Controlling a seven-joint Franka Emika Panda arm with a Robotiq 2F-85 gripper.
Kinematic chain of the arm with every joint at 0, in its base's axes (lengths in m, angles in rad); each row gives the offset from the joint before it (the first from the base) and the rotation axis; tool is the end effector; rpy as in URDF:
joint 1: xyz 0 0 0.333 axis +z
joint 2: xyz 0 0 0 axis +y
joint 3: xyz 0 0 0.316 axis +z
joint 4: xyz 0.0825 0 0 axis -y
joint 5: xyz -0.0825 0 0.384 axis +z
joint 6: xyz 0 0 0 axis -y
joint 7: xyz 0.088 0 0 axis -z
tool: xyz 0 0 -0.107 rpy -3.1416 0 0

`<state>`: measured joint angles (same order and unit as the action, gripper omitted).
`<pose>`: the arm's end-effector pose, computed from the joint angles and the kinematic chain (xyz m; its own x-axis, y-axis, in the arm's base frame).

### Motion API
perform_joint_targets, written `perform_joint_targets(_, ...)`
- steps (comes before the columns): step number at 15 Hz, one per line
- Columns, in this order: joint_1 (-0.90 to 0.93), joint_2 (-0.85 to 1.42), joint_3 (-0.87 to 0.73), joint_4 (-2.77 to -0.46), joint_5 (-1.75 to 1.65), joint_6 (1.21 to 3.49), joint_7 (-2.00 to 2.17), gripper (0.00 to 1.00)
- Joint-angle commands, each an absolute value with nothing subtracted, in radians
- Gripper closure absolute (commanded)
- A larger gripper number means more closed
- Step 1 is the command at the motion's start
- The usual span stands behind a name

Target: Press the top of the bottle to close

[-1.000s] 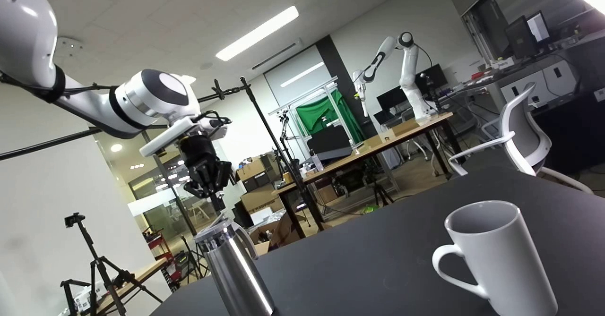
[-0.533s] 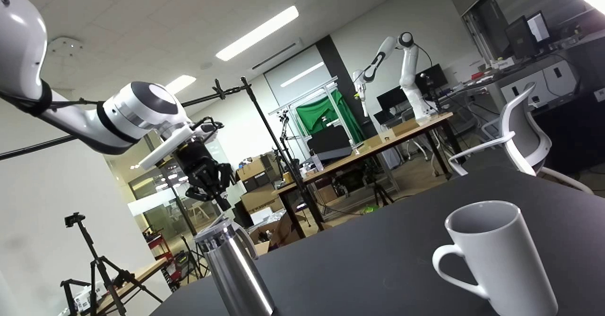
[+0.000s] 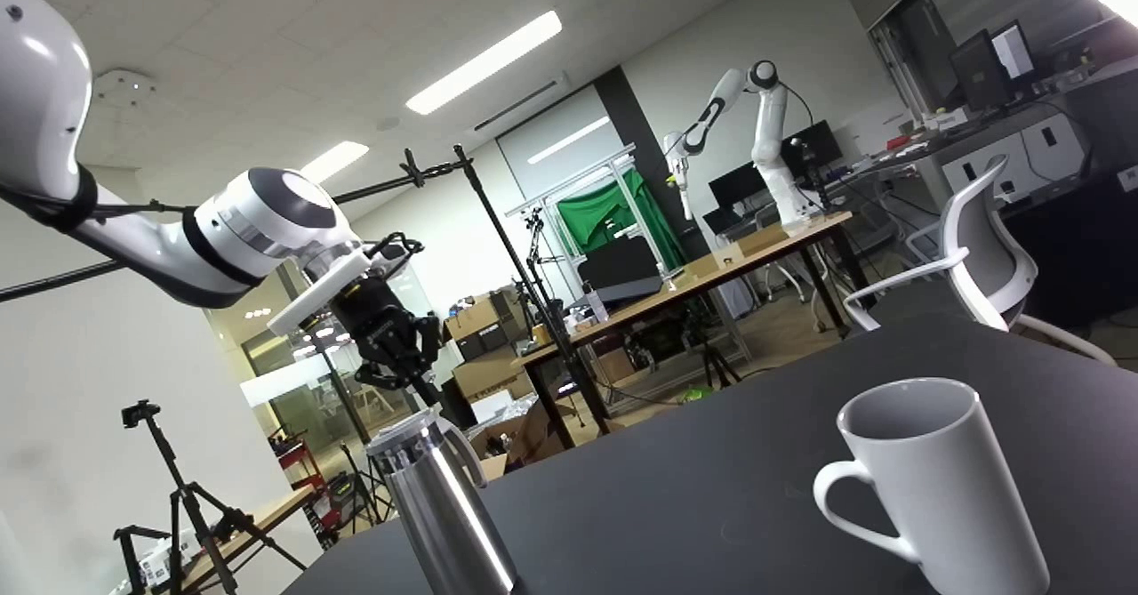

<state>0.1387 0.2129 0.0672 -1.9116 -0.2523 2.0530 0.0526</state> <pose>0.5888 0.1076 0.3812 0.9612 0.2664 -0.0713 0.2754 -0.9397 0.2027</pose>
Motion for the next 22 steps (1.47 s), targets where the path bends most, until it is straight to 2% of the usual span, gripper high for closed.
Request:
perform_joint_targets(1, 0.134, 0.196, 0.068, -1.932, -0.249, 2.057, 0.083, 1.0)
perform_joint_targets(6, 0.108, 0.121, 0.071, -1.949, -0.135, 2.043, 0.048, 1.0)
perform_joint_targets(9, 0.105, 0.023, 0.057, -1.996, -0.189, 2.043, 0.095, 0.99)
perform_joint_targets(10, 0.1, -0.019, 0.053, -2.02, -0.209, 2.032, 0.107, 0.74)
perform_joint_targets(11, 0.09, -0.066, 0.048, -2.047, -0.217, 2.009, 0.113, 0.74)
perform_joint_targets(12, 0.08, -0.108, 0.045, -2.068, -0.224, 1.982, 0.115, 0.68)
perform_joint_targets(18, -0.016, -0.321, -0.008, -2.157, -0.203, 1.796, 0.081, 0.27)
perform_joint_targets(19, -0.003, -0.257, 0.012, -2.121, -0.212, 1.838, 0.075, 0.47)
perform_joint_targets(22, -0.024, -0.315, -0.006, -2.147, -0.21, 1.803, 0.068, 0.28)
